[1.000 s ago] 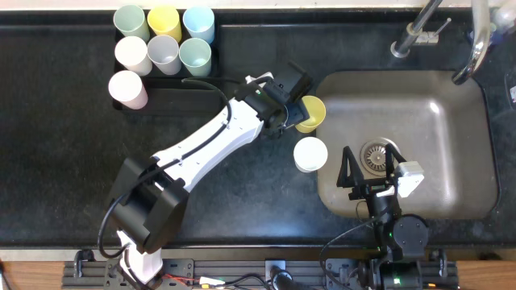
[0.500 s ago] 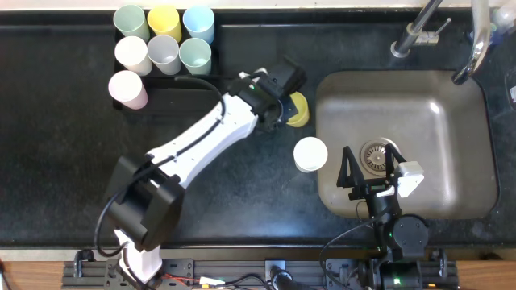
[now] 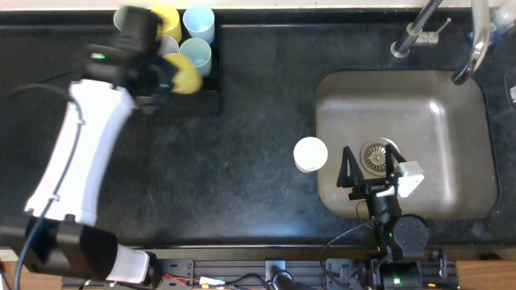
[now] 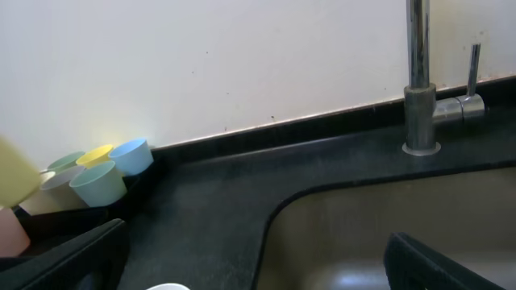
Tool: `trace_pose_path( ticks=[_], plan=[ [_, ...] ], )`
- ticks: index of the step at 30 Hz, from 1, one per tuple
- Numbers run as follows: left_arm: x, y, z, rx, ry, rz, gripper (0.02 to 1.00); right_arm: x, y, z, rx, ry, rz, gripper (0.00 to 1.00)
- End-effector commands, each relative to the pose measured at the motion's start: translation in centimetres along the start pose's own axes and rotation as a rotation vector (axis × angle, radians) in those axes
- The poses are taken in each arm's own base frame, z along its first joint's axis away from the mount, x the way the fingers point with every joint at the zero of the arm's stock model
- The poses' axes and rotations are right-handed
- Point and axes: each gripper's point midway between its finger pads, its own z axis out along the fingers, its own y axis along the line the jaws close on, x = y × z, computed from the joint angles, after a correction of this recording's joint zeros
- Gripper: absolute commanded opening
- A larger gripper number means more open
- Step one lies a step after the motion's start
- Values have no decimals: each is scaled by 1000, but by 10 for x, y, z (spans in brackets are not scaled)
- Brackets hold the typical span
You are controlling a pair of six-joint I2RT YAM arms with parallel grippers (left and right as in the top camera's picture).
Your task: Store Cups
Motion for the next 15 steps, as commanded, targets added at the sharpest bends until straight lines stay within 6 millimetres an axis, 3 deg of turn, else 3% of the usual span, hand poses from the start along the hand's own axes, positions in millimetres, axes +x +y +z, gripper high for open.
trace_pose_path(
  ticks=[1, 8, 15],
  plan=[
    [-15, 14, 21, -57, 50, -67, 38, 3, -2, 0, 4, -1, 4, 996],
    [-24, 16, 46, -107, 37, -77, 56, 3, -2, 0, 4, -1, 4, 998],
    [-39, 17, 52, -119, -34, -80, 75, 3, -2, 0, 4, -1, 4, 998]
  ],
)
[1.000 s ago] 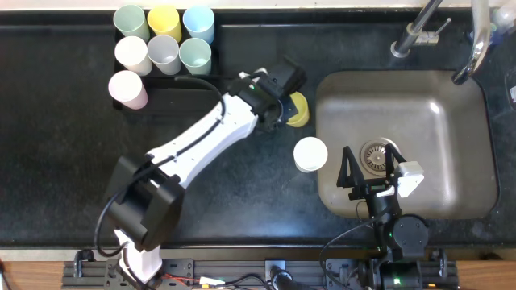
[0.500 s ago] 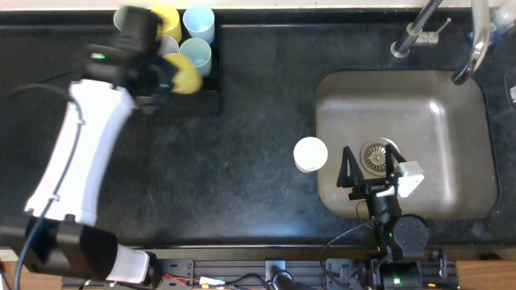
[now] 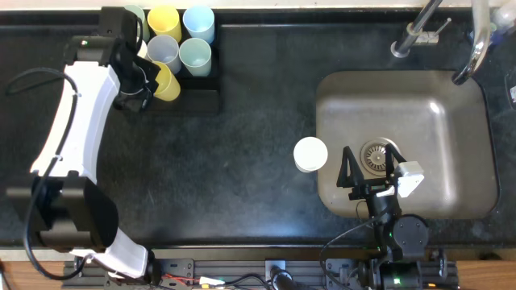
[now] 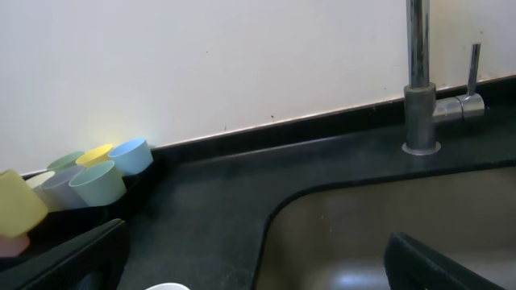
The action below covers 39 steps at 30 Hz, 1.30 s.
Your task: Store Cups
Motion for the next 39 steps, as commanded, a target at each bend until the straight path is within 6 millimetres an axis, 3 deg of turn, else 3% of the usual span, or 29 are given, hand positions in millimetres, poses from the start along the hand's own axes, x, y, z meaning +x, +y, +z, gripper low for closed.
trace_pose_path(
  ticks=[1, 24, 35, 38, 39],
  plan=[
    [-12, 2, 2, -15, -53, -7, 75, 3, -2, 0, 3, -1, 5, 998],
    [-13, 2, 48, -90, -23, -8, 75, 3, -2, 0, 3, -1, 5, 998],
    [-11, 7, 54, -118, -12, -5, 88, 3, -2, 0, 3, -1, 5, 998],
    [-10, 8, 56, -124, -9, -4, 610, 3, -2, 0, 3, -1, 5, 998],
    [-10, 8, 56, -124, -9, -3, 998, 3, -2, 0, 3, -1, 5, 996]
  ],
)
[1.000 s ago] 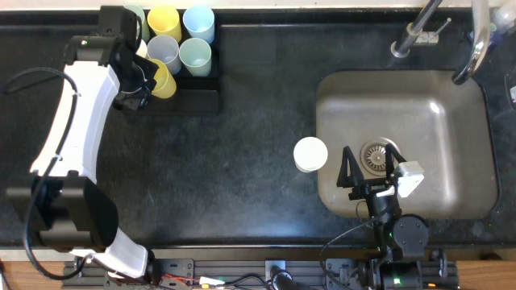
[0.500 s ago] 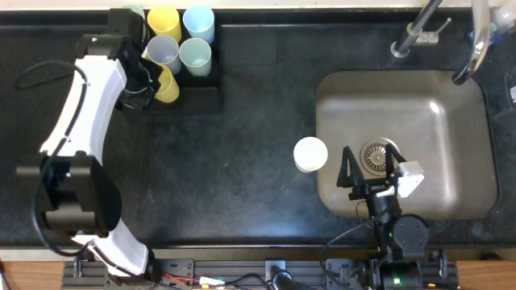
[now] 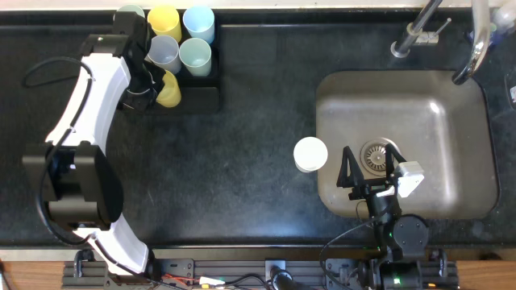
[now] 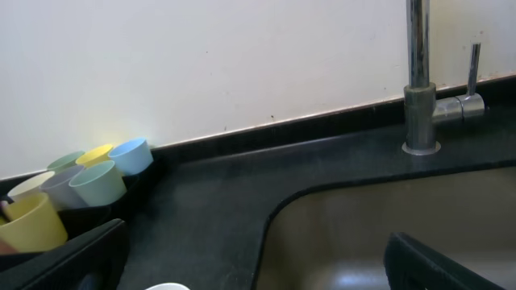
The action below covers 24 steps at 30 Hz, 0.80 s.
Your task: Store Cups
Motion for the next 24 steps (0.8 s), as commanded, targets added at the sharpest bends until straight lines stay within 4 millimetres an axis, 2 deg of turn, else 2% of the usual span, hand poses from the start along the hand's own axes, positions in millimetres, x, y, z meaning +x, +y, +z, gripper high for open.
trace_pose_path(
  ticks=[1, 6, 9, 13, 14, 15, 17, 19, 20, 22, 24],
  plan=[
    [-6, 4, 7, -27, -15, -7, 998, 3, -2, 0, 4, -1, 5, 998],
    [-6, 4, 5, -24, -16, -7, 998, 3, -2, 0, 4, -1, 5, 998],
    [-5, 2, -11, 10, -29, -3, 998, 3, -2, 0, 4, -1, 5, 998],
    [2, 3, -52, 79, -53, 13, 998, 3, -2, 0, 4, -1, 5, 998],
    [10, 8, -75, 108, -61, 30, 998, 3, -2, 0, 4, -1, 5, 998],
    [16, 11, -88, 126, -65, 42, 998, 3, -2, 0, 4, -1, 5, 998],
    [28, 24, -116, 150, -79, 69, 998, 3, -2, 0, 4, -1, 5, 996],
    [38, 47, -139, 133, -108, 102, 998, 3, -2, 0, 4, -1, 5, 998],
    [44, 66, -151, 100, -142, 134, 1000, 3, -2, 0, 4, -1, 5, 998],
    [55, 92, -158, 48, -176, 192, 998, 3, -2, 0, 4, -1, 5, 998],
    [64, 124, -152, -26, -227, 265, 998, 3, -2, 0, 4, -1, 5, 998]
  ],
)
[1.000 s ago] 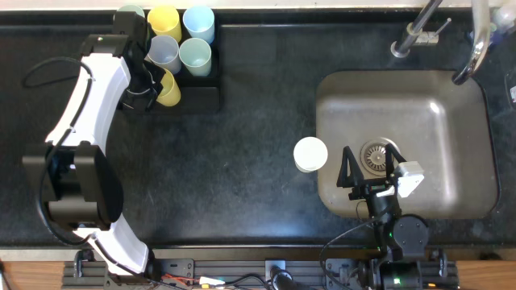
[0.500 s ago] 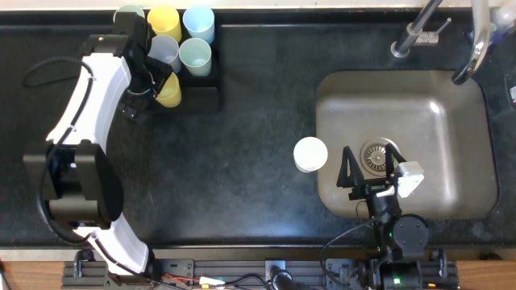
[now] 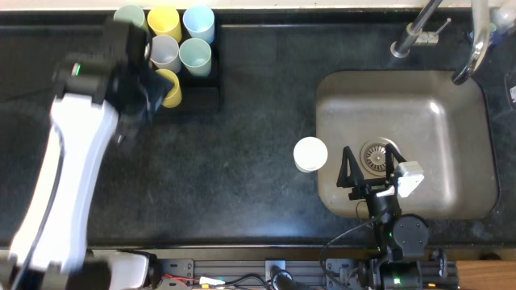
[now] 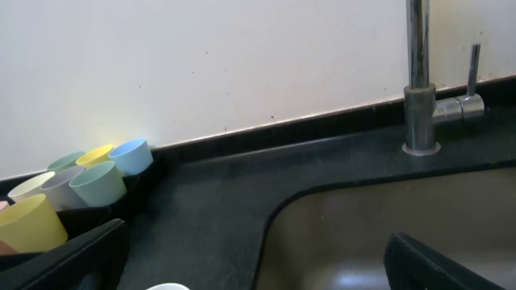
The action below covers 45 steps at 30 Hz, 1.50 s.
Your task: Store Cups
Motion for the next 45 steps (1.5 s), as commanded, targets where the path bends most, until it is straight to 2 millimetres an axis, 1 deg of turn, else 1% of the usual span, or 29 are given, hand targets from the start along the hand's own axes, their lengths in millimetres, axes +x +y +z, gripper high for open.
trace_pose_path(
  ticks=[1, 2, 3, 4, 5, 6, 7, 8, 9, 11, 12, 13, 14, 16, 19, 24, 28, 31, 35, 45],
  plan=[
    [18, 61, -1, -136, -149, 146, 998, 3, -2, 0, 4, -1, 5, 996],
    [21, 69, 7, -146, -167, 161, 998, 3, -2, 0, 4, -1, 5, 998],
    [22, 80, 21, -143, -200, 163, 998, 3, -2, 0, 4, -1, 5, 996],
    [23, 83, 33, -116, -220, 160, 998, 3, -2, 0, 4, -1, 5, 998],
    [24, 80, 48, -47, -241, 205, 998, 3, -2, 0, 4, -1, 5, 1000],
    [25, 69, 58, 43, -258, 288, 998, 3, -2, 0, 4, -1, 5, 996],
    [26, 53, 64, 154, -281, 399, 998, 3, -2, 0, 4, -1, 5, 998],
    [23, 19, 60, 392, -396, 599, 996, 3, -2, 0, 4, -1, 5, 998],
    [21, 6, 53, 501, -469, 672, 996, 3, -2, 0, 4, -1, 5, 998],
    [21, -11, 34, 686, -638, 827, 998, 3, -2, 0, 4, -1, 5, 998],
    [24, -12, 25, 752, -725, 902, 998, 3, -2, 0, 4, -1, 5, 996],
    [26, -10, 20, 780, -780, 946, 998, 3, -2, 0, 4, -1, 5, 998],
    [29, 2, 22, 784, -864, 995, 998, 3, -2, 0, 4, -1, 5, 998],
    [30, 16, 30, 767, -902, 996, 998, 3, -2, 0, 4, -1, 5, 998],
    [27, 34, 45, 739, -944, 954, 998, 3, -2, 0, 4, -1, 5, 998],
    [24, 52, 63, 703, -1001, 908, 998, 3, -2, 0, 4, -1, 5, 996],
    [26, 61, 72, 687, -1006, 879, 998, 3, -2, 0, 4, -1, 5, 998],
    [17, 66, 67, 682, -1025, 786, 998, 3, -2, 0, 4, -1, 5, 998],
    [16, 65, 58, 702, -1059, 772, 998, 3, -2, 0, 4, -1, 5, 998],
    [20, 63, 58, 720, -1048, 787, 998, 3, -2, 0, 4, -1, 5, 998]
  ],
)
